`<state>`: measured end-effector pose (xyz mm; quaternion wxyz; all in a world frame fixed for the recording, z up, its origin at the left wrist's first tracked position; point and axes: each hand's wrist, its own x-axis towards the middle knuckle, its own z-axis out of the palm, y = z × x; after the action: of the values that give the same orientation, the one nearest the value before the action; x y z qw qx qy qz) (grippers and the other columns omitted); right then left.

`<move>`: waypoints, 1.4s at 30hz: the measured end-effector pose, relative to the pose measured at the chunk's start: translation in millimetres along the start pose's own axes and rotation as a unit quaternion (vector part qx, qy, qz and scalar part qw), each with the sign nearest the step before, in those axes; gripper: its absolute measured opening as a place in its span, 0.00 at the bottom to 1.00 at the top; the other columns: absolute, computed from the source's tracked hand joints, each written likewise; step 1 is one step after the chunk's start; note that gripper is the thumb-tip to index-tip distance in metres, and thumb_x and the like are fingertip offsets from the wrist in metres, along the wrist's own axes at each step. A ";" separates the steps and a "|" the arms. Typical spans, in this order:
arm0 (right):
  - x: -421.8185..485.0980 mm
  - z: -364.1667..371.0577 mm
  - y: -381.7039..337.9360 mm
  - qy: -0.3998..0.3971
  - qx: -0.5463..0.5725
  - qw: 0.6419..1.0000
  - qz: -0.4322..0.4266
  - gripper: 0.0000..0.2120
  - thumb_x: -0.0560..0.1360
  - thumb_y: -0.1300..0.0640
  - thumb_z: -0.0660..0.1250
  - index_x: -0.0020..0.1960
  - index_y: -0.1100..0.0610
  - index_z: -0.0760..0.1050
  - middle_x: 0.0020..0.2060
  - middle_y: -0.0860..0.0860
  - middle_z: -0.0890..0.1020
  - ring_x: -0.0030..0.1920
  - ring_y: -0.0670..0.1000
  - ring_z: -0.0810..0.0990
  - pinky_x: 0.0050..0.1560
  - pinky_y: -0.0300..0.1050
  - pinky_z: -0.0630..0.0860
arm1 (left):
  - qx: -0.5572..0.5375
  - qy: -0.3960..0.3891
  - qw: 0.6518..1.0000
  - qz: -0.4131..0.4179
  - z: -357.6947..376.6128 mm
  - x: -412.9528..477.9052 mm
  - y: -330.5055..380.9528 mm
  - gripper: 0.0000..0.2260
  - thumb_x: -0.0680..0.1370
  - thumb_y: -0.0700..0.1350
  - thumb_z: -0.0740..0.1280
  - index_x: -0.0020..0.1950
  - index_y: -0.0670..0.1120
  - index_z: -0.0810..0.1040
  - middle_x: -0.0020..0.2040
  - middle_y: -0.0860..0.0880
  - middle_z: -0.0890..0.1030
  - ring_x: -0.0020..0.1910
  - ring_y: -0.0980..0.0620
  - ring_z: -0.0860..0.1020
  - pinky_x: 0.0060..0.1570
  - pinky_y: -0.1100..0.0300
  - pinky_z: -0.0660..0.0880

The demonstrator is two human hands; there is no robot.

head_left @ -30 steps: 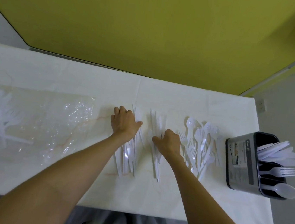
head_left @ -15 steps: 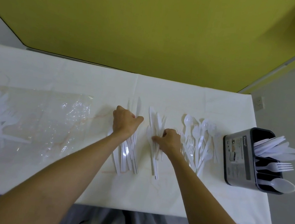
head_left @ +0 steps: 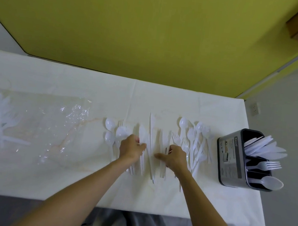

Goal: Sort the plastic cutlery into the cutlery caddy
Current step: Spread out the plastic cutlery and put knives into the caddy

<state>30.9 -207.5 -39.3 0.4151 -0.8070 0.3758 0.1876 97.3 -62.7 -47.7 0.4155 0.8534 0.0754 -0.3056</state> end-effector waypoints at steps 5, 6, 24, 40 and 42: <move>-2.2 11.5 0.3 0.032 -0.022 0.999 -0.015 0.14 0.72 0.51 0.74 0.45 0.59 0.73 0.41 0.53 0.79 0.39 0.52 0.78 0.41 0.42 0.74 | 0.022 0.040 0.999 -0.012 13.9 -9.5 -10.2 0.09 0.76 0.47 0.68 0.42 0.44 0.72 0.42 0.44 0.82 0.41 0.46 0.83 0.43 0.53 0.77; -0.5 12.3 -2.1 0.039 -0.020 0.999 -0.016 0.13 0.73 0.52 0.72 0.47 0.60 0.73 0.42 0.53 0.78 0.40 0.52 0.77 0.41 0.41 0.72 | 0.026 0.041 0.999 -0.009 14.3 -10.8 -10.9 0.09 0.76 0.47 0.68 0.41 0.44 0.72 0.42 0.43 0.82 0.41 0.45 0.83 0.43 0.52 0.77; 42.9 9.9 -38.3 0.047 -0.027 0.998 -0.042 0.17 0.72 0.50 0.73 0.49 0.62 0.73 0.44 0.55 0.79 0.42 0.53 0.76 0.38 0.42 0.71 | 0.152 0.008 0.988 0.006 14.1 -16.6 -13.2 0.09 0.71 0.41 0.69 0.32 0.42 0.73 0.31 0.46 0.76 0.33 0.46 0.77 0.29 0.61 0.68; 24.3 -31.9 -27.5 0.004 0.178 0.982 -0.058 0.07 0.72 0.63 0.73 0.47 0.66 0.82 0.43 0.57 0.85 0.43 0.56 0.84 0.44 0.44 0.83 | 0.011 -0.006 0.997 0.073 -20.8 -14.5 18.2 0.04 0.75 0.42 0.66 0.42 0.44 0.75 0.36 0.46 0.80 0.41 0.46 0.80 0.35 0.62 0.70; 11.4 -53.2 -22.8 0.017 0.227 0.970 -0.080 0.06 0.73 0.62 0.73 0.48 0.64 0.82 0.41 0.55 0.85 0.43 0.54 0.85 0.44 0.44 0.82 | -0.003 0.010 0.995 0.103 -20.1 -13.0 37.6 0.04 0.76 0.43 0.67 0.46 0.43 0.77 0.39 0.45 0.81 0.43 0.45 0.80 0.37 0.60 0.71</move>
<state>55.2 -247.2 -3.1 0.5948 -0.7221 0.3496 0.0502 110.6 -70.1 -5.8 0.4462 0.8586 -0.0075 -0.2524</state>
